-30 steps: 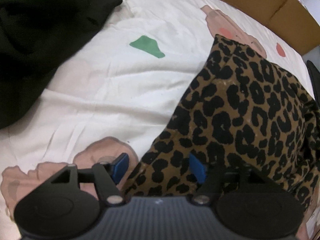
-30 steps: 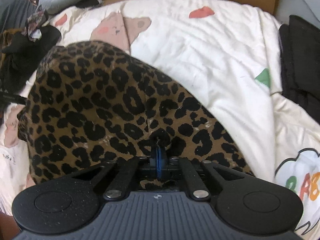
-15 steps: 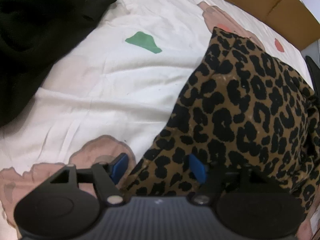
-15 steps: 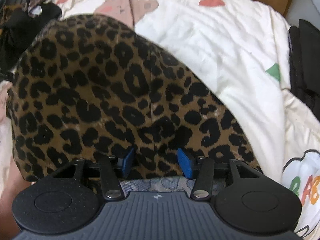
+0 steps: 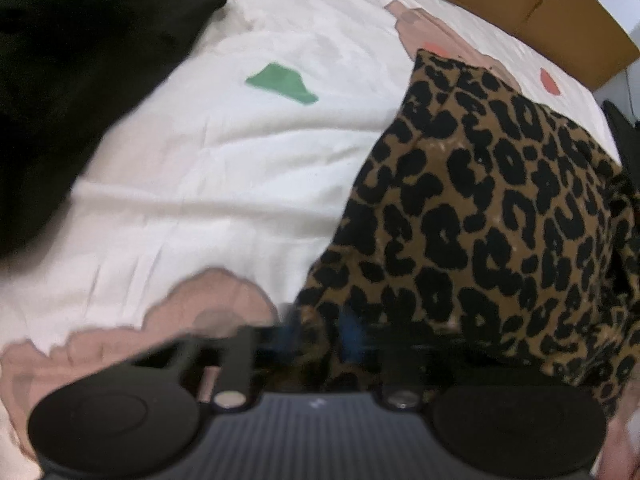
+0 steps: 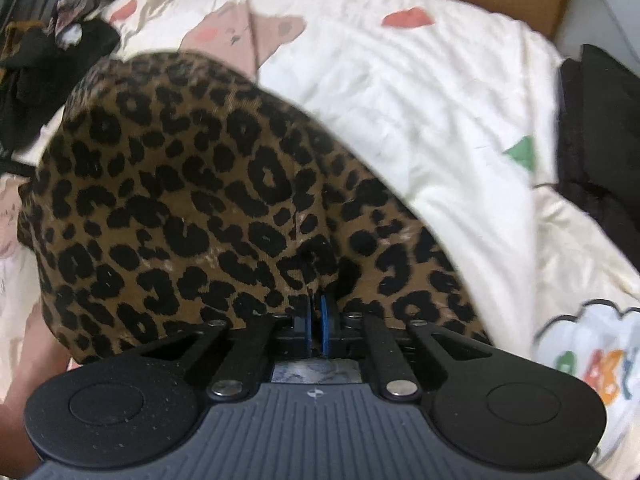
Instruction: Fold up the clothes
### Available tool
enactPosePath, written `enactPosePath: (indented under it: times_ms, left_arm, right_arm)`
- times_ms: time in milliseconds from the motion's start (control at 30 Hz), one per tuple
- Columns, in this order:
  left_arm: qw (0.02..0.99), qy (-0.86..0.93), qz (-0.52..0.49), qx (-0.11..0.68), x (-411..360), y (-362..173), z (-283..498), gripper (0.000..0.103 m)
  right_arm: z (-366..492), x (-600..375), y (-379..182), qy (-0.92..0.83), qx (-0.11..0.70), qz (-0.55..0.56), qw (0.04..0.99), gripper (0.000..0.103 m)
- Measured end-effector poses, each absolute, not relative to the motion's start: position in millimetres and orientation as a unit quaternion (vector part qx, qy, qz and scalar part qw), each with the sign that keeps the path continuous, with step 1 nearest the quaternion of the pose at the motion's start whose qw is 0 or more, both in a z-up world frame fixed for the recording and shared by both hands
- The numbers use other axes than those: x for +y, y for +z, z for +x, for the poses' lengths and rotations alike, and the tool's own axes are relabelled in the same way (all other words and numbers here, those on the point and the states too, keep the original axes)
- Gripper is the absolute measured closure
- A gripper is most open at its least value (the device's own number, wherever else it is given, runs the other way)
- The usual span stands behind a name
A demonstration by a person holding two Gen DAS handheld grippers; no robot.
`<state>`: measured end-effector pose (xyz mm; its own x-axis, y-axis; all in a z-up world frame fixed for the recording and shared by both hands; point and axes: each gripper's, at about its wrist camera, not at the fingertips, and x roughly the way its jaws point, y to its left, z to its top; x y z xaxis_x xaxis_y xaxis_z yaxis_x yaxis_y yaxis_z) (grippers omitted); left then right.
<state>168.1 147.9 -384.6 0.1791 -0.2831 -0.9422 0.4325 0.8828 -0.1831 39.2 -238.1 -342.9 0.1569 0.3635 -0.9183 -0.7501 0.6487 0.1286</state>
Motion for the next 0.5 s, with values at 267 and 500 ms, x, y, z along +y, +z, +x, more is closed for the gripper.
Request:
enactPosePath:
  times_ms: [267, 500]
  left_arm:
    - [0.772, -0.23, 0.048, 0.59, 166, -358, 155, 0.1]
    - [0.786, -0.209, 0.034, 0.581, 187, -325, 133, 0.1]
  right_arm:
    - [62, -271, -302, 0.353, 0.5, -0.188, 0.768, 0.101]
    - [78, -295, -286, 0.321, 0.491, -0.198, 0.785, 0.101]
